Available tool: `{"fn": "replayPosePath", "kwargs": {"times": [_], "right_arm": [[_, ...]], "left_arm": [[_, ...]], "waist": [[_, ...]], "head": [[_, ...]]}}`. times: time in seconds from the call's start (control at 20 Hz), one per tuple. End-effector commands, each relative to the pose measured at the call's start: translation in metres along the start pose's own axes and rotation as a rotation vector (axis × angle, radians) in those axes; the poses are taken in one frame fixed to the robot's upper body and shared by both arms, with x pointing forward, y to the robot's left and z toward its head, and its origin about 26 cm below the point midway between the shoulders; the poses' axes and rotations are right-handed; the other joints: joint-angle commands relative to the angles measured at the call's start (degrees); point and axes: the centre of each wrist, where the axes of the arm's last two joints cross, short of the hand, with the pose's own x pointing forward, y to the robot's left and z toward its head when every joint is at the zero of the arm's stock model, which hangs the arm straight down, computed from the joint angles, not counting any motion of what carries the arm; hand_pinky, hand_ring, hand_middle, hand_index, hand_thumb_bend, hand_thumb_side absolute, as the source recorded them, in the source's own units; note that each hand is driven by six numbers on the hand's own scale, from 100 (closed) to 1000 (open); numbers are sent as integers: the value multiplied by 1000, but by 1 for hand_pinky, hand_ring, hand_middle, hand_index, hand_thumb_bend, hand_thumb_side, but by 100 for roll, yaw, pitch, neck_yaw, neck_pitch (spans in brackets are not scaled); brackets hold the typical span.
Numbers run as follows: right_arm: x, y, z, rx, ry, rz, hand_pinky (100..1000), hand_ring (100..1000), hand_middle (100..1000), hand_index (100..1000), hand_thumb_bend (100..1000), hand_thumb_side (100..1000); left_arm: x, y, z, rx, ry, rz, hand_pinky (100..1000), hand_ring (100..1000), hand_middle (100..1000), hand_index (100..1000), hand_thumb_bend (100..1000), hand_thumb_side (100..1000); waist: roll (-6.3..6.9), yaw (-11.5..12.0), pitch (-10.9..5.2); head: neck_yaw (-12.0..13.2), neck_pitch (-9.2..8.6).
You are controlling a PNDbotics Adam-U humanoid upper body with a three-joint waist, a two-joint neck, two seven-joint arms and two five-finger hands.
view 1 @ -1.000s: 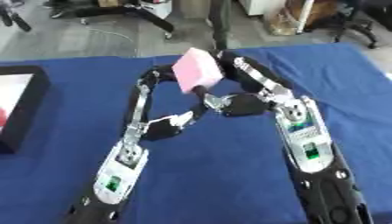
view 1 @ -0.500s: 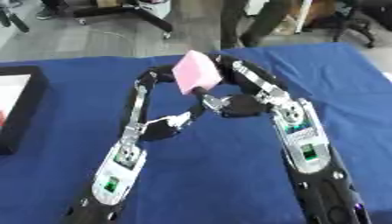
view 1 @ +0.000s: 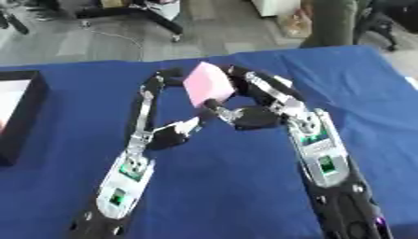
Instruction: Pick up the objects with one hand, pass them to the other hand, and then place them into the box on the other side of the table.
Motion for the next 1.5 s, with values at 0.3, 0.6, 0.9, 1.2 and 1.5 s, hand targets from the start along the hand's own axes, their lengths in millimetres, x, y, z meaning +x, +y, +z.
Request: {"fn": "replayPosePath", "kwargs": {"times": [0.3, 0.6, 0.9, 1.2, 1.5], "right_arm": [[3, -1, -3, 41, -9, -3, 708, 665, 556, 590, 100, 372], [4, -2, -4, 61, -24, -6, 707, 665, 556, 590, 100, 371], [6, -3, -4, 68, -37, -3, 707, 665, 555, 589, 100, 363], [8, -3, -5, 85, -54, 13, 709, 667, 554, 588, 100, 344], [9, -1, -6, 111, -69, 41, 710, 668, 553, 588, 100, 320]], "left_arm": [[9, -1, -8, -27, -50, 3, 865, 702, 719, 812, 728, 491], [9, -4, -8, -92, -59, -1, 865, 697, 707, 803, 711, 489], [9, -5, -8, -150, -61, -3, 865, 687, 682, 784, 645, 476], [10, -5, -8, -169, -56, -3, 859, 650, 633, 755, 552, 452], [11, -5, -9, -152, -47, 8, 849, 611, 591, 725, 380, 479]], "waist": [[-71, -9, 34], [-69, -20, 38], [-70, -20, 39], [-71, -15, 40], [-68, -17, 38]], "head": [[-10, -14], [-7, -14], [-1, -14], [0, -14], [-2, -14]]}}
